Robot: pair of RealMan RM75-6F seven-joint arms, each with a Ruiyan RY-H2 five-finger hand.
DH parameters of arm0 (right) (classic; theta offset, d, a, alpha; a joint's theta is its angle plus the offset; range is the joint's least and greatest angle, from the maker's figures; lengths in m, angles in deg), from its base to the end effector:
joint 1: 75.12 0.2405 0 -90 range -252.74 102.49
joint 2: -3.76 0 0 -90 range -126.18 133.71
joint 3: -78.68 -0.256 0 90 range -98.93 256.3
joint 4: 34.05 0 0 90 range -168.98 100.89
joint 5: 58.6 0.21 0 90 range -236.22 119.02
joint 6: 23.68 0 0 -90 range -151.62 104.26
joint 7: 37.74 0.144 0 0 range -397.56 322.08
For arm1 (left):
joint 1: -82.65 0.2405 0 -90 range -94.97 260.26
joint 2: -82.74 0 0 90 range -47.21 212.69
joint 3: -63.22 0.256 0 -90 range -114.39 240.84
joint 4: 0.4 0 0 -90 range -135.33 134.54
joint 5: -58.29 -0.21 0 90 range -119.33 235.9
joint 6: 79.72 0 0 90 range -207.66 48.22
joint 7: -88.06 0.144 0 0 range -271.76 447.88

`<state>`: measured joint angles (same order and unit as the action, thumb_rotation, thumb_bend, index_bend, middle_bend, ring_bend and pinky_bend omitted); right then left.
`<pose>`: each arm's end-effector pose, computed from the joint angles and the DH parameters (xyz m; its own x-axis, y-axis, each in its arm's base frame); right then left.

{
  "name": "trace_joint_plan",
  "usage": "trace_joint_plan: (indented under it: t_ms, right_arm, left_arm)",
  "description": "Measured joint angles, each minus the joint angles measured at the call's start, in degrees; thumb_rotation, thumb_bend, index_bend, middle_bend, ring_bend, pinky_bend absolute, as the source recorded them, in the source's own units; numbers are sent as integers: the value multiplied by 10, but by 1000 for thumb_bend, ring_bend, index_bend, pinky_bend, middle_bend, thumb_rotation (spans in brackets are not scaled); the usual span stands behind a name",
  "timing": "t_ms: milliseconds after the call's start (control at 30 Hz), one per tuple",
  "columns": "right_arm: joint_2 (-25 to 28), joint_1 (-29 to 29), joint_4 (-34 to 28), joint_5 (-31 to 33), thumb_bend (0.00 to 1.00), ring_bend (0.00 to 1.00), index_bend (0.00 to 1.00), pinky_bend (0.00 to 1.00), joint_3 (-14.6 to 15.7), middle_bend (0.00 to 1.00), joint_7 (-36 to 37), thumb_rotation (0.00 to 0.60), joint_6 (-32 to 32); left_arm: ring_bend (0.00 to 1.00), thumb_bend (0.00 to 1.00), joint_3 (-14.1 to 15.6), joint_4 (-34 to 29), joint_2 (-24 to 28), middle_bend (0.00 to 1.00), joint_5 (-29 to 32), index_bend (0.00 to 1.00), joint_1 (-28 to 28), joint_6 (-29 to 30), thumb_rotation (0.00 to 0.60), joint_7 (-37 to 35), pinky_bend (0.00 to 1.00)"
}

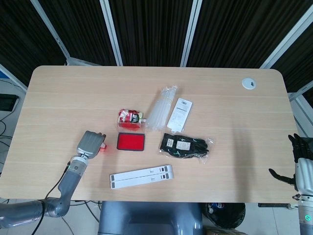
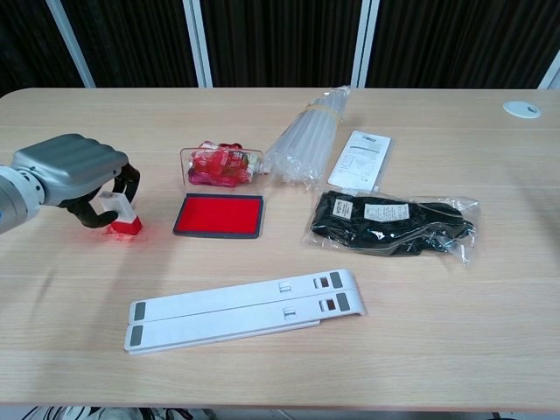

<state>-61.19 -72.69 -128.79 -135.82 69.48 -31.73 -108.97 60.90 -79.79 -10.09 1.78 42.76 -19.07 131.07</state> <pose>-0.3203 -0.1877 0.1748 0.2254 0.1102 0.9680 -0.9659 0.1552 0.2072 -0.2042 0.3209 -0.0363 0.7655 0.2101 0.6081 0.6407 -0.3347 -0.6910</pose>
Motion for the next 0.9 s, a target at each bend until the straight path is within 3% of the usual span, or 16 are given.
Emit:
trace_joint_plan:
  t_ms: [567, 900]
  right_arm:
    - [0, 0, 0, 1, 65, 0, 0, 177, 0, 0, 1, 600, 1]
    - [1, 0, -1, 0, 65, 0, 0, 177, 0, 0, 1, 600, 1]
  left_arm:
    - [518, 483, -5, 2, -7, 612, 12, 618, -1, -6, 600, 21, 615]
    - [501, 426, -8, 0, -8, 586, 25, 597, -2, -3, 600, 39, 605]
